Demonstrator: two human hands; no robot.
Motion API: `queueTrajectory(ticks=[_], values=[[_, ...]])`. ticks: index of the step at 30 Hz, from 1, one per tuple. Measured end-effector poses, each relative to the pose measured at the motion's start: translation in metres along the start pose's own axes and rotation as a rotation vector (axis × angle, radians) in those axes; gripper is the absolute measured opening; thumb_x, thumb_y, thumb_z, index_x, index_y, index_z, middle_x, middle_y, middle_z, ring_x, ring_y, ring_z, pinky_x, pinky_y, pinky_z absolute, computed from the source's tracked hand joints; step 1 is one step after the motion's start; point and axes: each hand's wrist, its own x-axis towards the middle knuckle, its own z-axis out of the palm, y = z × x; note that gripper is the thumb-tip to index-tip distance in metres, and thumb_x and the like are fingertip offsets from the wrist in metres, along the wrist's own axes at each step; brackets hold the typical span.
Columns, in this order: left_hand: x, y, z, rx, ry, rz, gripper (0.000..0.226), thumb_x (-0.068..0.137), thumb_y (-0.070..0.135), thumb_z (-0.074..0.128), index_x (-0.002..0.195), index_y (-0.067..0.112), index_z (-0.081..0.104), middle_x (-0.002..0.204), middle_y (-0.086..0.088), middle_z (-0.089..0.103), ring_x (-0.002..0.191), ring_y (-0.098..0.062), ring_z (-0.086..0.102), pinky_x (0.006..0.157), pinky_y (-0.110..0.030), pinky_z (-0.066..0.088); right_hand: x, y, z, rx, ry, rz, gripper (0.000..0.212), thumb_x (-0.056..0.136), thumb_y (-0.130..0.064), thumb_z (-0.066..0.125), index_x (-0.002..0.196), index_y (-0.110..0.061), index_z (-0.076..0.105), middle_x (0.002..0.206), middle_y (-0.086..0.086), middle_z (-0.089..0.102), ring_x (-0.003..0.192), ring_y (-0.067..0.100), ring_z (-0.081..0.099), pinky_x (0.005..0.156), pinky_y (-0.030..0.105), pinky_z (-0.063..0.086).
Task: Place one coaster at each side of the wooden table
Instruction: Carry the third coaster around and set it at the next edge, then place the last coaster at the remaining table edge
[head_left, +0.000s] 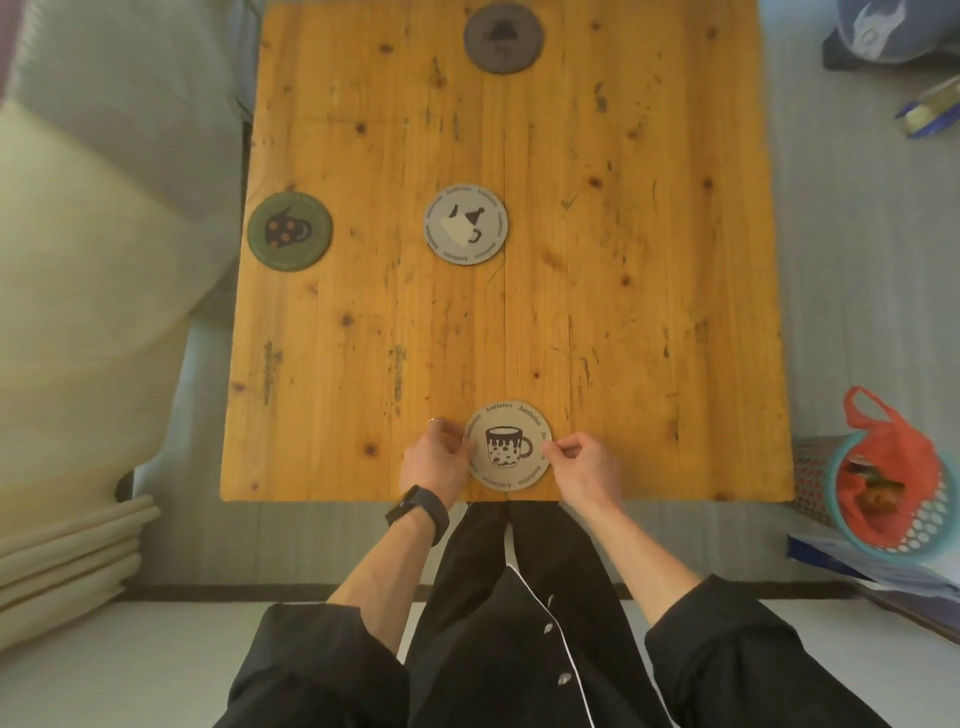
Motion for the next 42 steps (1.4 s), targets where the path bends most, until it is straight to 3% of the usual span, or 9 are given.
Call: queueTrajectory(ticks=[7,11,15,18,23,28,34,38,42], values=[[0.033,0.028,-0.019,0.051,0.063,0.144,0.029,0.086,0.051,0.054,0.103,0.028,0.057,0.104,0.002,0.064,0.087,-0.017,0.061,0.070,-0.032,0.053,0.012,-0.016,-0.006,-0.069,0.080,-0.115,0.031,0.086,-0.047,0.069,0.092,-0.027,0.046,0.094,-0.007,0.054,0.077,0.007,0.054,0.061,0.019,0.040],[0.083,0.074,-0.031,0.235,0.156,0.276,0.046,0.088,0.050,0.051,0.127,0.026,0.051,0.127,-0.002,0.051,0.115,-0.025,0.050,0.090,-0.041,0.050,0.054,-0.060,-0.023,-0.249,0.185,-0.315,0.048,0.090,-0.048,0.062,0.127,-0.020,0.052,0.137,0.008,0.048,0.124,0.027,0.048,0.100,0.042,0.046],[0.131,0.117,-0.044,0.496,0.240,0.470,0.062,0.088,0.047,0.055,0.143,0.025,0.036,0.151,-0.006,0.032,0.137,-0.029,0.031,0.107,-0.045,0.038,0.097,-0.095,-0.043,-0.558,-0.043,-0.299,0.090,0.094,-0.061,0.048,0.155,-0.039,-0.013,0.162,0.000,-0.033,0.150,0.034,-0.023,0.116,0.066,0.004],[0.159,0.136,-0.053,0.631,0.224,0.520,0.068,0.090,0.047,0.053,0.149,0.027,0.024,0.160,-0.005,0.018,0.147,-0.028,0.014,0.116,-0.046,0.023,0.108,-0.091,-0.047,-0.681,-0.130,-0.329,0.086,0.095,-0.067,0.034,0.149,-0.042,-0.029,0.154,0.001,-0.047,0.143,0.032,-0.038,0.115,0.071,-0.004],[0.179,0.144,-0.062,0.739,0.218,0.618,0.050,0.094,0.037,0.053,0.139,0.024,0.033,0.140,-0.003,0.036,0.130,-0.025,0.039,0.083,-0.043,0.052,0.111,-0.084,-0.047,-0.709,-0.153,-0.313,0.084,0.095,-0.070,0.027,0.145,-0.045,-0.035,0.148,-0.003,-0.055,0.139,0.030,-0.044,0.113,0.069,-0.009],[0.180,0.154,-0.074,0.978,0.209,0.722,0.035,0.094,0.008,0.047,0.129,0.015,0.046,0.118,-0.006,0.056,0.094,-0.027,0.060,0.054,-0.033,0.042,0.114,-0.089,-0.050,-0.714,-0.220,-0.279,0.094,0.092,-0.070,0.038,0.143,-0.045,-0.036,0.144,-0.002,-0.058,0.136,0.032,-0.047,0.112,0.071,-0.009],[0.142,0.163,-0.083,0.748,0.236,0.623,0.032,0.094,0.005,0.035,0.119,0.022,0.042,0.084,-0.003,0.062,0.052,-0.029,0.049,0.045,-0.028,0.031,0.112,-0.120,-0.076,-0.548,-0.371,-0.162,0.096,0.080,-0.087,0.035,0.155,-0.042,-0.007,0.156,-0.004,-0.039,0.145,0.028,-0.032,0.118,0.066,0.002],[0.084,0.165,-0.071,0.634,0.168,0.713,0.033,0.095,0.008,0.038,0.122,0.026,0.042,0.074,-0.002,0.056,0.051,-0.029,0.054,0.041,-0.027,0.032,0.089,-0.147,-0.103,0.178,-0.428,0.035,0.105,0.072,-0.095,0.030,0.157,-0.033,0.023,0.166,0.005,0.023,0.146,0.030,0.032,0.114,0.054,0.028],[0.024,0.157,-0.046,0.650,0.041,0.915,0.034,0.092,0.007,0.043,0.122,0.024,0.045,0.099,-0.001,0.067,0.066,-0.026,0.062,0.044,-0.028,0.038,0.056,-0.132,-0.116,0.764,-0.433,0.205,0.082,0.076,-0.083,0.055,0.129,-0.020,0.059,0.120,0.011,0.072,0.099,0.028,0.074,0.081,0.044,0.057]])
